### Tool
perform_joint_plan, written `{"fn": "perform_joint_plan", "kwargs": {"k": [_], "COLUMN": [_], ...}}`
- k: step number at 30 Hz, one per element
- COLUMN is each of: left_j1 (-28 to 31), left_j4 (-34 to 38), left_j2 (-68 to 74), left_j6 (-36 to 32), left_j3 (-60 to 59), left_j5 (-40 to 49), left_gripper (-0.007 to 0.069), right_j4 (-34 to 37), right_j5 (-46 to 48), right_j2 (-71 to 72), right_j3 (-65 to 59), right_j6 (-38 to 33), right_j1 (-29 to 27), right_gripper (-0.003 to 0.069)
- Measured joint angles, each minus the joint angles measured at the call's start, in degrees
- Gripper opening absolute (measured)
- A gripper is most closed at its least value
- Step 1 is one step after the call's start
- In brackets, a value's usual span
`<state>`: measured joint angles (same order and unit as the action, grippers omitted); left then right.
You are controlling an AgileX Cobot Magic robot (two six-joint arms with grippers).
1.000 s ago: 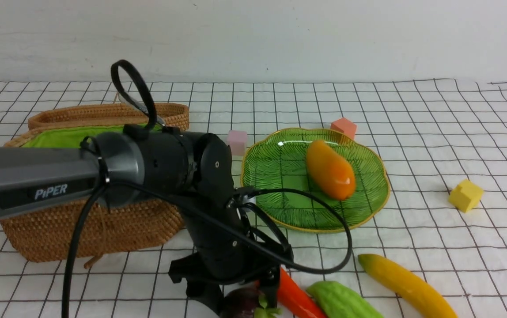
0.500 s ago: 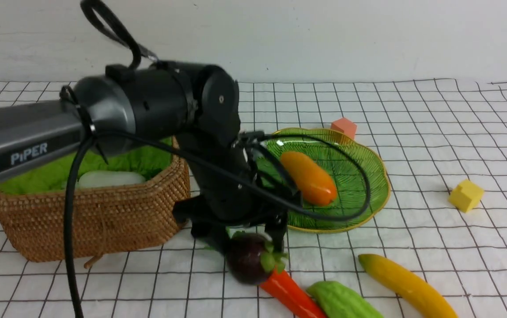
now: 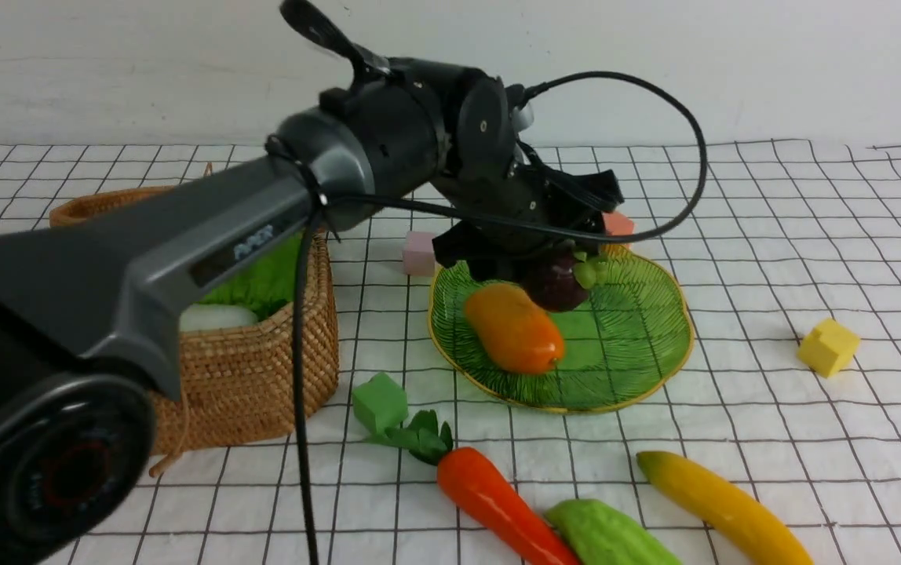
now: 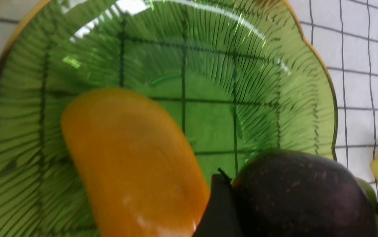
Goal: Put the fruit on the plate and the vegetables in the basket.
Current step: Grab a mangosteen with your left arm and put it on the plate on the right, then use the left arm to grab a carrot and put it into the left basket
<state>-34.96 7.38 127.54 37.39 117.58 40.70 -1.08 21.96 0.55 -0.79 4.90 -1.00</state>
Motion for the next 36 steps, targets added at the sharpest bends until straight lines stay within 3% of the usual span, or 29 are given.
{"fn": "perform_joint_plan", "kwargs": {"k": [3,7,10,19,26,36], "left_j1": [0.00,0.00,0.00,0.00,0.00,-2.35], "left_j4": [0.00,-0.07,-0.07,-2.40,-8.93,-2.09], "left_j2": [2.59,4.21,3.92,-1.48,-11.02,-15.37], "left_j6": [0.00,-2.54,-4.93,-6.76,-5.79,18.31], "left_j3": [2.92,4.45,4.67,4.68,4.21,-21.62], "left_j5": [-1.51,0.36,3.19,13.96,28.22,27.92], "left_gripper": [0.0560,0.0648,0.0667,0.0630,0.0580,0.0570], "right_j4": [0.00,0.00,0.00,0.00,0.00,0.00], "right_j5": [0.00,0.00,0.00,0.00,0.00,0.00], "right_j2": [0.00,0.00,0.00,0.00,0.00,0.00], "right_j3": [0.00,0.00,0.00,0.00,0.00,0.00], "right_j6": [0.00,0.00,0.00,0.00,0.00,0.00], "right_j1": [0.00,0.00,0.00,0.00,0.00,0.00], "right_gripper": [0.0238,0.0238,0.0238,0.0238,0.0238,0.0238]}}
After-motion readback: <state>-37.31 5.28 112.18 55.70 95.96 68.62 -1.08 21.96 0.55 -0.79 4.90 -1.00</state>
